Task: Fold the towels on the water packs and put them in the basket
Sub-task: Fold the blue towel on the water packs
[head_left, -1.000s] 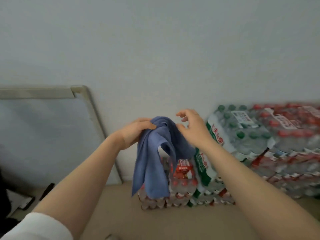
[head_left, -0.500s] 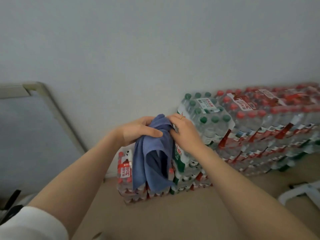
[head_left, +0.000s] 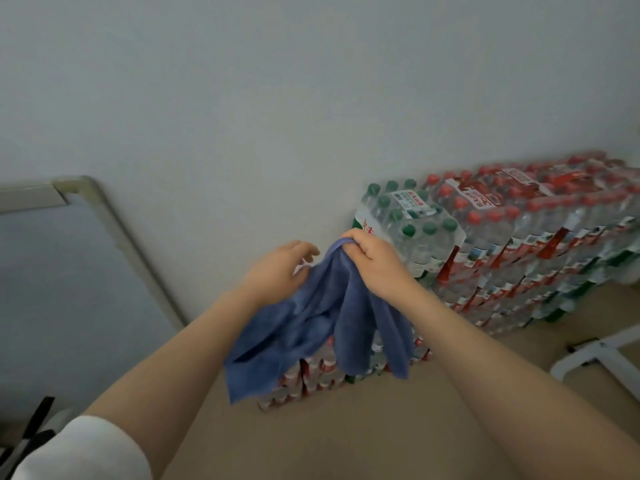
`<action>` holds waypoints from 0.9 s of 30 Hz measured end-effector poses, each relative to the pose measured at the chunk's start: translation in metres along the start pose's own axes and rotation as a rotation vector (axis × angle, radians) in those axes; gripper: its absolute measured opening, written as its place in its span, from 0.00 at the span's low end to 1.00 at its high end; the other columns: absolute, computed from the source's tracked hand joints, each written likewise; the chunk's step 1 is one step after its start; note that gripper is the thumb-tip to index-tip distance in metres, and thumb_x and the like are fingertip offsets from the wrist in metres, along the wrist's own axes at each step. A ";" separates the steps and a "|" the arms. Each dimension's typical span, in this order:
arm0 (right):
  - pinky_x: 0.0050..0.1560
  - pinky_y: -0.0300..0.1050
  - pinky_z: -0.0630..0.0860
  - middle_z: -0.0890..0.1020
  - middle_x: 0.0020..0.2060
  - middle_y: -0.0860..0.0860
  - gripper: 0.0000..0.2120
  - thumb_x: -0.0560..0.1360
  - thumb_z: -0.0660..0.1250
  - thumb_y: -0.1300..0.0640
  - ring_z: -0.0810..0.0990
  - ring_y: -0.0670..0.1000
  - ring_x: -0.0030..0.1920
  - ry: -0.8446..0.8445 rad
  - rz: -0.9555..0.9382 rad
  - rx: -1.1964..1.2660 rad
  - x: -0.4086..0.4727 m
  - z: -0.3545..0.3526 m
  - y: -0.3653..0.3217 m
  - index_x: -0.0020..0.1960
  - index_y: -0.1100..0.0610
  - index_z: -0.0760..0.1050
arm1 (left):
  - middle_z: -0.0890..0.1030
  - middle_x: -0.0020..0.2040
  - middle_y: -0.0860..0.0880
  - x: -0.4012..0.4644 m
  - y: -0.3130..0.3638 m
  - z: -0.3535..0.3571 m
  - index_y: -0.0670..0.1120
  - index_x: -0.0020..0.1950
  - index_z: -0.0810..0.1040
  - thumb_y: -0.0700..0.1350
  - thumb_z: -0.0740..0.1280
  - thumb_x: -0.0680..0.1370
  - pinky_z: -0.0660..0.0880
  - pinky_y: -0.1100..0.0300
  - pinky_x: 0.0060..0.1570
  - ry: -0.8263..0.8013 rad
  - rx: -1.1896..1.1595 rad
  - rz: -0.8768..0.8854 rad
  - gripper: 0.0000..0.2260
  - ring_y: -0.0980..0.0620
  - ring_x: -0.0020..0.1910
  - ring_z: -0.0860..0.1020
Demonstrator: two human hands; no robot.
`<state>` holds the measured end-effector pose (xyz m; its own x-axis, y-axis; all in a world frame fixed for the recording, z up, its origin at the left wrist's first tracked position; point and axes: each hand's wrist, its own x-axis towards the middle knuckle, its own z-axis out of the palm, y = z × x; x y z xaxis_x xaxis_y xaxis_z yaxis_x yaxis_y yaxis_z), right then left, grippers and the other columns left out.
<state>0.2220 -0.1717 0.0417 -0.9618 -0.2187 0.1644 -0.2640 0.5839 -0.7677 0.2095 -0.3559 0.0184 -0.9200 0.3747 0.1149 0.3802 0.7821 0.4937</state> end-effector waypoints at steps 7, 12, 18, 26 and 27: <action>0.45 0.39 0.75 0.80 0.37 0.48 0.11 0.79 0.58 0.61 0.78 0.44 0.39 0.084 0.023 0.316 -0.004 0.028 -0.038 0.43 0.54 0.76 | 0.81 0.48 0.41 -0.023 0.019 -0.006 0.45 0.57 0.74 0.41 0.57 0.70 0.75 0.54 0.47 0.018 -0.589 0.018 0.17 0.46 0.45 0.78; 0.54 0.48 0.77 0.81 0.40 0.49 0.12 0.79 0.59 0.61 0.80 0.50 0.45 0.250 0.182 0.625 -0.010 0.033 -0.047 0.41 0.50 0.77 | 0.72 0.32 0.47 -0.023 0.003 -0.007 0.40 0.44 0.69 0.45 0.55 0.70 0.64 0.58 0.32 0.052 -0.266 -0.004 0.10 0.51 0.30 0.68; 0.60 0.57 0.73 0.80 0.43 0.52 0.08 0.79 0.60 0.58 0.78 0.55 0.48 0.419 0.364 0.953 -0.019 0.023 -0.044 0.45 0.52 0.77 | 0.79 0.47 0.35 -0.019 -0.032 0.011 0.36 0.48 0.73 0.37 0.60 0.74 0.67 0.55 0.41 -0.064 -0.086 -0.079 0.06 0.40 0.45 0.77; 0.45 0.48 0.78 0.80 0.41 0.49 0.05 0.78 0.61 0.59 0.79 0.50 0.40 0.559 0.336 0.876 -0.031 -0.010 -0.025 0.48 0.53 0.76 | 0.78 0.57 0.35 -0.002 -0.047 0.006 0.37 0.59 0.76 0.46 0.59 0.79 0.71 0.50 0.54 -0.057 -0.213 -0.372 0.15 0.38 0.57 0.76; 0.44 0.44 0.79 0.80 0.41 0.48 0.05 0.78 0.62 0.60 0.79 0.49 0.39 0.529 0.316 0.778 -0.030 -0.014 -0.024 0.50 0.52 0.76 | 0.79 0.54 0.36 0.002 -0.035 0.000 0.38 0.56 0.77 0.46 0.60 0.79 0.72 0.50 0.52 -0.052 -0.290 -0.347 0.14 0.40 0.55 0.77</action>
<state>0.2563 -0.1681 0.0635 -0.9382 0.3459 -0.0080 -0.0513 -0.1621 -0.9854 0.1941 -0.3829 0.0012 -0.9794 0.1453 -0.1400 0.0007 0.6966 0.7175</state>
